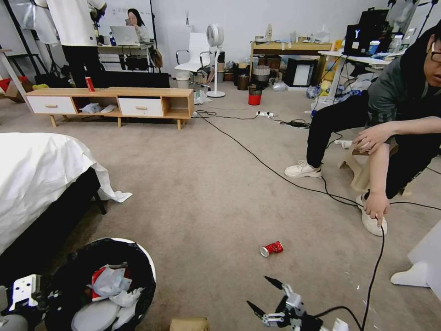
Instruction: Pick up the trash bin and place the garbage on the floor into it.
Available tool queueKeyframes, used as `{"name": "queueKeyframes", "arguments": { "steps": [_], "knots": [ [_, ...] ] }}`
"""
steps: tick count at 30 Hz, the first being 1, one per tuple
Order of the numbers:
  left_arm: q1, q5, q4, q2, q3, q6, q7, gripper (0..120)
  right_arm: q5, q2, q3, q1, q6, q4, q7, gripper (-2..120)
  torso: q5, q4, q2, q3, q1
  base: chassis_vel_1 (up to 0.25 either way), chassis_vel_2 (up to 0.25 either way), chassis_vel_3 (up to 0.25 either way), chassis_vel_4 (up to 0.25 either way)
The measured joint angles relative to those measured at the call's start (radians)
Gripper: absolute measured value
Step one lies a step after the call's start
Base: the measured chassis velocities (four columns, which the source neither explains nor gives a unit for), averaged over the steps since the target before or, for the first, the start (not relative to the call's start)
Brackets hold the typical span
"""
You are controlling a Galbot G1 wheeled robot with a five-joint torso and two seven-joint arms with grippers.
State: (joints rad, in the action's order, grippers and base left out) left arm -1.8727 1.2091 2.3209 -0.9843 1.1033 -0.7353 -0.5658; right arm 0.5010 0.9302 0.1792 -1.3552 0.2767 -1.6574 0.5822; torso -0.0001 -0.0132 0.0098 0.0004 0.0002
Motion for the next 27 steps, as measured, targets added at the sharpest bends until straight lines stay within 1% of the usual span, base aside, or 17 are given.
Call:
{"name": "queueKeyframes", "arguments": {
  "steps": [1,2,4,5,7,8,11,16,18,23,27],
  "knots": [
    [-0.006,-0.005,0.007,-0.003,0.001,0.000,0.001,1,0.007,-0.010,-0.034,0.034,-0.004,0.010,0.005,100,0.0001,0.0000,0.000,0.000,0.000,0.000,0.000,0.000,0.000],
    [-0.006,-0.005,0.007,-0.003,0.001,0.000,0.001,1,0.007,-0.010,-0.034,0.034,-0.004,0.010,0.005,100,0.0001,0.0000,0.000,0.000,0.000,0.000,0.000,0.000,0.000],
    [-0.010,-0.012,0.019,-0.008,-0.001,0.000,0.001,1,0.022,-0.025,-0.097,0.085,-0.008,0.026,0.017,100,-0.0001,0.0000,0.000,0.000,0.000,0.000,0.000,0.000,0.000],
    [-0.010,-0.012,0.019,-0.008,-0.001,0.000,0.001,1,0.022,-0.025,-0.097,0.085,-0.008,0.026,0.017,100,-0.0001,0.0000,0.000,0.000,0.000,0.000,0.000,0.000,0.000],
    [-0.010,-0.019,0.033,-0.009,-0.009,0.000,0.000,1,0.027,-0.042,-0.180,0.141,-0.007,0.056,0.029,100,0.0000,0.0001,0.000,0.000,0.000,0.000,0.000,0.000,0.000],
    [-0.010,-0.019,0.033,-0.009,-0.009,0.000,0.000,1,0.027,-0.042,-0.180,0.141,-0.007,0.056,0.029,100,0.0000,0.0001,0.000,0.000,0.000,0.000,0.000,0.000,0.000],
    [-0.009,-0.022,0.045,-0.007,-0.012,0.000,-0.003,1,0.025,-0.055,-0.272,0.198,-0.002,0.092,0.023,100,0.0001,-0.0002,0.000,0.000,0.000,0.000,0.000,0.000,0.000],
    [-0.010,-0.022,0.053,-0.007,-0.007,0.000,-0.004,1,0.024,-0.050,-0.323,0.238,-0.002,0.117,0.006,100,0.0000,0.0000,0.000,0.000,0.000,0.000,0.000,0.000,0.000],
    [-0.012,-0.018,0.056,-0.001,0.004,0.000,-0.005,1,0.021,-0.045,-0.345,0.257,-0.007,0.128,-0.020,100,0.0001,0.0000,0.000,0.000,0.000,0.000,0.000,0.000,0.000],
    [-0.008,-0.008,0.055,0.012,0.018,0.000,-0.007,1,0.013,-0.046,-0.379,0.283,-0.021,0.153,-0.046,100,0.0001,-0.0001,0.000,0.000,0.000,0.000,0.000,0.000,0.000],
    [-0.003,-0.004,0.056,0.013,0.018,0.000,-0.008,1,0.012,-0.046,-0.396,0.295,-0.035,0.166,-0.052,100,0.0000,0.0000,0.000,0.000,0.000,0.000,0.000,0.000,0.000]
  ]
}}
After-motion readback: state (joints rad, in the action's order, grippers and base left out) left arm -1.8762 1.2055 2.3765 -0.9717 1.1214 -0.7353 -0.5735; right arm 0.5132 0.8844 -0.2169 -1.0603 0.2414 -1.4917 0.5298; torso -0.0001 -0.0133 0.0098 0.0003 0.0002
